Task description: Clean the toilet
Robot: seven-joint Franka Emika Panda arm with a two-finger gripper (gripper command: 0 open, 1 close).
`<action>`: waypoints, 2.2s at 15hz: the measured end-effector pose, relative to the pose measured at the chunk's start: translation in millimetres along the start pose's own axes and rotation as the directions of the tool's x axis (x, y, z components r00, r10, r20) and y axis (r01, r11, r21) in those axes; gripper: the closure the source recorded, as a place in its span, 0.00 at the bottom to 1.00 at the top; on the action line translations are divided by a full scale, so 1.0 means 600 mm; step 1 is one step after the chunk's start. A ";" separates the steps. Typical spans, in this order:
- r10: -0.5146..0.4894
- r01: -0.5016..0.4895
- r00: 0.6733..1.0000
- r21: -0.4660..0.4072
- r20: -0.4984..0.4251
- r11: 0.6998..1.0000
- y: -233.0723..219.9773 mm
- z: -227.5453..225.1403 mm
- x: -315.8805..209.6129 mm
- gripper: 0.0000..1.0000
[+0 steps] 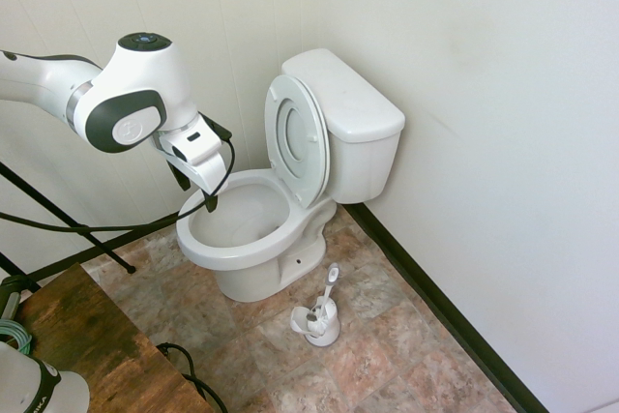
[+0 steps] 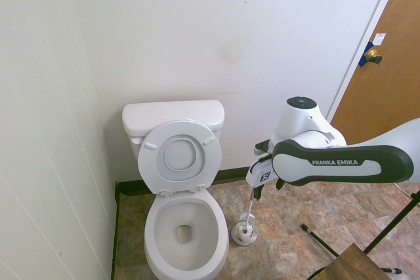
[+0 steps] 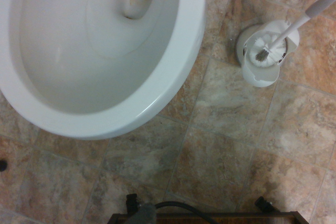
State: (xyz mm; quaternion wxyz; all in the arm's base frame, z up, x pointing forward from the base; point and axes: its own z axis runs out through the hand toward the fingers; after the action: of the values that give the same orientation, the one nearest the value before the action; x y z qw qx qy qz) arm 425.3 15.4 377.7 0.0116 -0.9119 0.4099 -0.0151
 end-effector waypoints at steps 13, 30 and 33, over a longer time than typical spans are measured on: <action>0.393 -0.393 0.920 -0.011 -0.004 0.920 -0.004 0.178 0.234 0.00; 0.679 -0.667 0.734 -0.160 0.023 0.727 -0.065 0.549 0.493 0.00; 0.693 -0.678 0.721 -0.182 0.024 0.712 -0.062 0.582 0.518 0.00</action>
State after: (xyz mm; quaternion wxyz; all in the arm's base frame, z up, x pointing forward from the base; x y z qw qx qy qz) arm 672.5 -189.5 35.8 -0.0384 -0.6924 0.7176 0.0647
